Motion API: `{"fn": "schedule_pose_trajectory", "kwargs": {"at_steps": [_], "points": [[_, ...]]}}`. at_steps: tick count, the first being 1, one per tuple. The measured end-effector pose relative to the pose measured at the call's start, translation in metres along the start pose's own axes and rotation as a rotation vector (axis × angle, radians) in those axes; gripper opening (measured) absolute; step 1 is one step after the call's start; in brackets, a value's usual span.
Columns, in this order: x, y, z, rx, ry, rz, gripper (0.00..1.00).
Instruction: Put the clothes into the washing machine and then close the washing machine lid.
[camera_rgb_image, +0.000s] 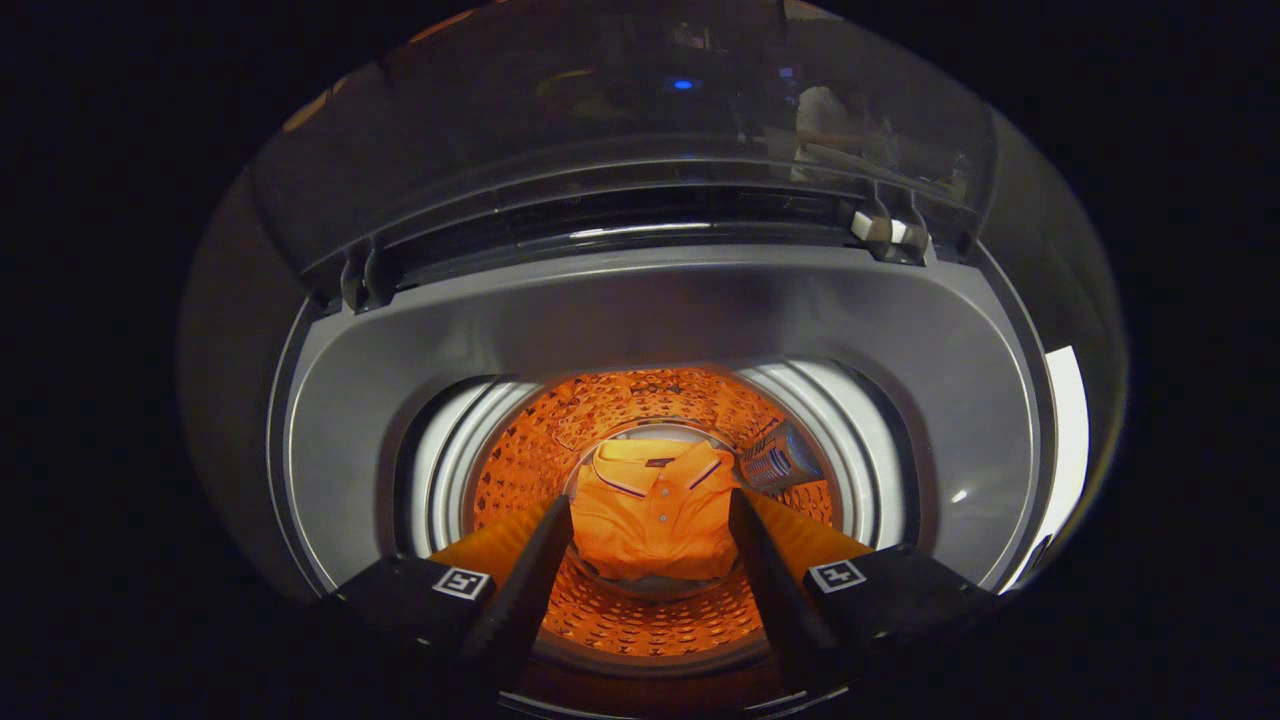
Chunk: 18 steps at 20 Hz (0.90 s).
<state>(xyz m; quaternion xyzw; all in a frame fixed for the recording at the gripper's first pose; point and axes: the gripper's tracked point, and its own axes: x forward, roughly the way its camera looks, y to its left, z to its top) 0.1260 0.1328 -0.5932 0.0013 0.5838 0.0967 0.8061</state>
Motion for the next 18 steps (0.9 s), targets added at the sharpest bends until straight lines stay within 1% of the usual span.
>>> {"fn": "schedule_pose_trajectory", "kwargs": {"at_steps": [4,6,10,12,16,18], "points": [[-0.014,0.001,0.009,0.005,-0.064,-0.008,1.00],[-0.028,0.007,0.016,0.010,-0.106,0.015,1.00],[-0.071,0.016,0.039,0.006,-0.239,0.054,1.00],[-0.103,0.021,0.062,-0.002,-0.343,0.067,1.00],[-0.181,0.027,0.126,-0.032,-0.609,0.081,0.99],[-0.217,0.031,0.154,-0.058,-0.701,0.074,0.99]]}}
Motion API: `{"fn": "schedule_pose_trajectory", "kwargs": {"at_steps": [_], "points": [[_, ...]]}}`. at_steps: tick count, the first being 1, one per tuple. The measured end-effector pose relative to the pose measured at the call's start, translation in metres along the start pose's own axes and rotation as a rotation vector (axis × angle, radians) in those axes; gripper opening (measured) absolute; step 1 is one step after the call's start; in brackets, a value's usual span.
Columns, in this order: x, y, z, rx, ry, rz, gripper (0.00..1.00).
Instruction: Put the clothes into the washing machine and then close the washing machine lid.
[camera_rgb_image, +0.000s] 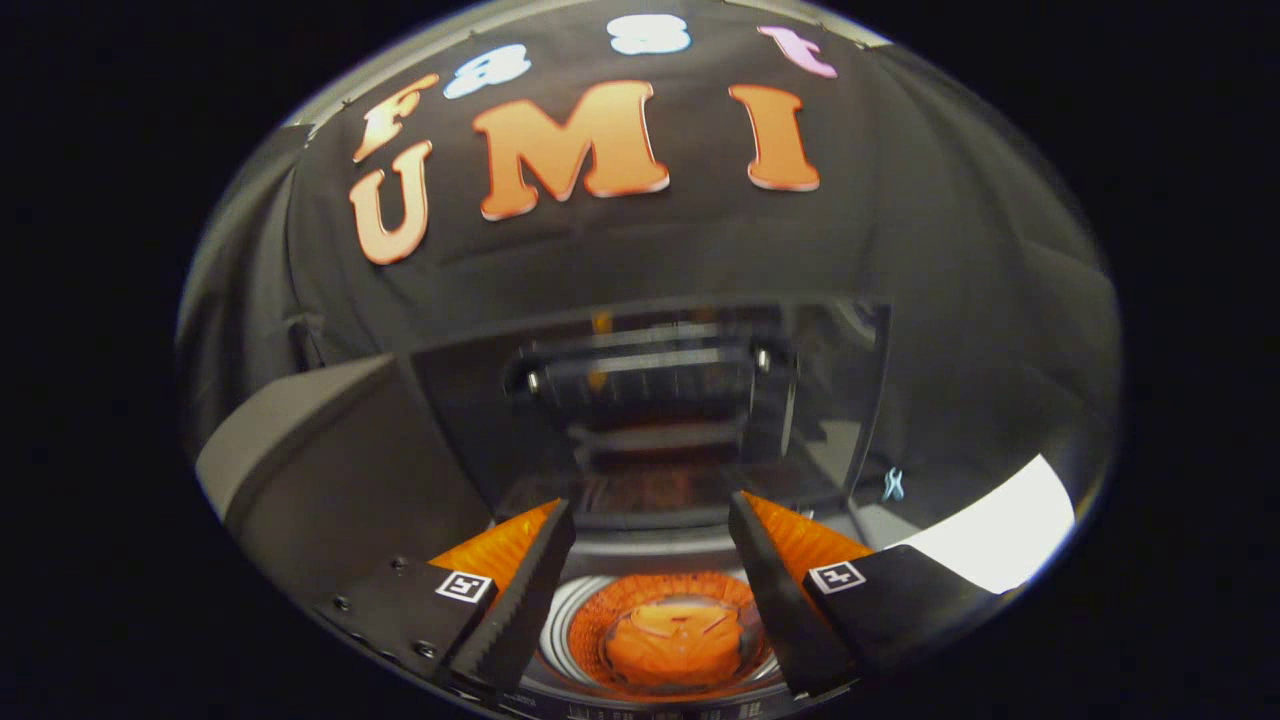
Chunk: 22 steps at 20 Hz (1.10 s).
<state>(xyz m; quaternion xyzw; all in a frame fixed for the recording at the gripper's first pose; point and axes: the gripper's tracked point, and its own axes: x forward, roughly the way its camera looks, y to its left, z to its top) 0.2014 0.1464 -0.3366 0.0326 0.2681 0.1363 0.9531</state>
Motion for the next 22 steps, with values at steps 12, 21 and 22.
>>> {"fn": "schedule_pose_trajectory", "kwargs": {"at_steps": [12,21,22], "points": [[0.055,-0.006,0.150,0.053,-0.161,0.008,0.99],[0.109,-0.026,0.134,0.018,-0.073,-0.059,0.99],[0.113,-0.029,0.131,0.018,-0.066,-0.068,0.99]]}}
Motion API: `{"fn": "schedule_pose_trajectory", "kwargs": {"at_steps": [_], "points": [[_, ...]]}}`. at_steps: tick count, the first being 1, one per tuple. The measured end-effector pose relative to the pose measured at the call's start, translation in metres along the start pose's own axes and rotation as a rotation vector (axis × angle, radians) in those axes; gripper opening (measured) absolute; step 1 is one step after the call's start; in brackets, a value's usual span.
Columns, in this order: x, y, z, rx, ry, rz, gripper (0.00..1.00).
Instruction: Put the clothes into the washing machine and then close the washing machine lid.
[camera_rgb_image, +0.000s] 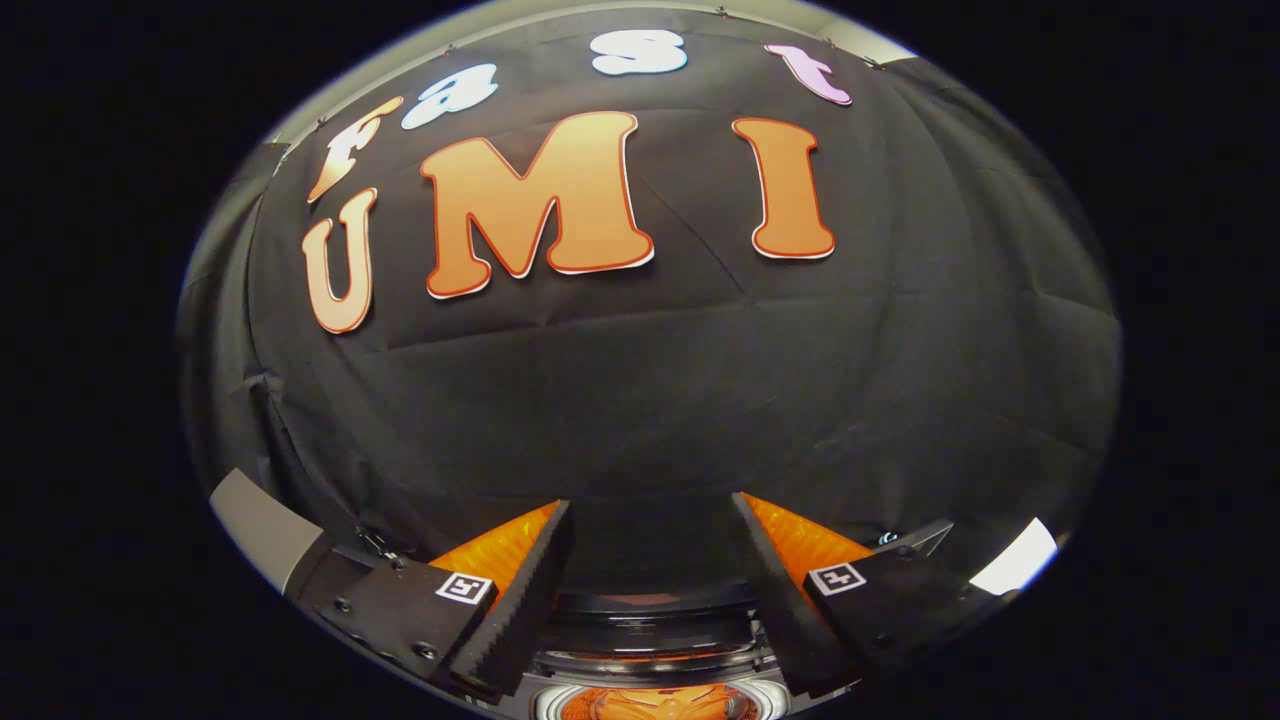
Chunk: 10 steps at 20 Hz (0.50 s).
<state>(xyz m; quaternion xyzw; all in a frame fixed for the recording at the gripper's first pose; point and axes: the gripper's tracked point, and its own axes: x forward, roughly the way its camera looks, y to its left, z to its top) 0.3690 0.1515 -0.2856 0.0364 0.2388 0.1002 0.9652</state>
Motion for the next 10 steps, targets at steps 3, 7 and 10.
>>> {"fn": "schedule_pose_trajectory", "kwargs": {"at_steps": [3,7,10], "points": [[0.0081,-0.0043,-0.0022,-0.023,0.003,-0.018,0.99],[0.0067,-0.0025,-0.0040,-0.066,-0.012,-0.017,0.97],[0.0050,-0.0029,-0.0028,-0.062,-0.023,-0.013,0.97]]}}
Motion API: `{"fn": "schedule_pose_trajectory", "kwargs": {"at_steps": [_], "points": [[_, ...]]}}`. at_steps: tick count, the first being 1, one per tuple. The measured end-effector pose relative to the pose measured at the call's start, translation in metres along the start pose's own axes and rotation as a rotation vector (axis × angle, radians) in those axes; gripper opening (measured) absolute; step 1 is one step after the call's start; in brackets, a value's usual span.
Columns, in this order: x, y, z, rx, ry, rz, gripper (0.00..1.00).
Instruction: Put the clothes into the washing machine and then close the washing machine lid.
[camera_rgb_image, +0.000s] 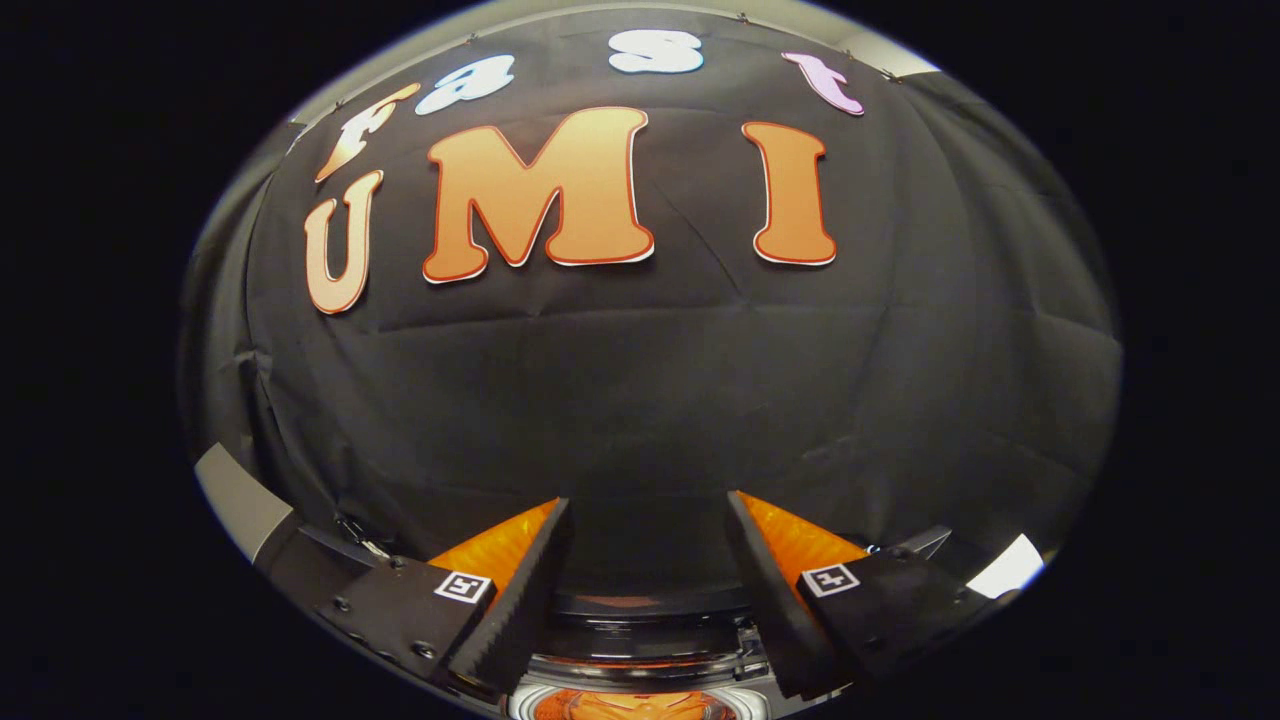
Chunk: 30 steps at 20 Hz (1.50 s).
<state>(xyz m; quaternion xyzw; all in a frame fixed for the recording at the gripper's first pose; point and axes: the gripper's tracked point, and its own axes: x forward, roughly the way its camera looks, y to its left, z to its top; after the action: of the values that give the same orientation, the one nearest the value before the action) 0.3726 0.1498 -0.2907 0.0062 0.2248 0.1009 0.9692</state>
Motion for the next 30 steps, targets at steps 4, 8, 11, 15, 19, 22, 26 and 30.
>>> {"fn": "schedule_pose_trajectory", "kwargs": {"at_steps": [4,8,11,15,19,22,26,30], "points": [[-0.002,0.000,-0.001,0.003,0.001,-0.003,0.97],[-0.020,0.000,-0.003,0.007,-0.029,0.004,0.97],[-0.036,-0.001,-0.006,0.006,-0.054,0.009,0.97],[-0.055,-0.001,-0.014,0.005,-0.051,0.006,0.97],[-0.077,0.000,-0.026,0.001,-0.048,0.005,0.97],[-0.095,-0.001,-0.035,-0.001,-0.059,-0.001,0.97],[-0.115,0.000,-0.047,-0.010,-0.071,0.009,0.97],[-0.127,0.001,-0.058,-0.014,-0.066,0.024,0.97]]}}
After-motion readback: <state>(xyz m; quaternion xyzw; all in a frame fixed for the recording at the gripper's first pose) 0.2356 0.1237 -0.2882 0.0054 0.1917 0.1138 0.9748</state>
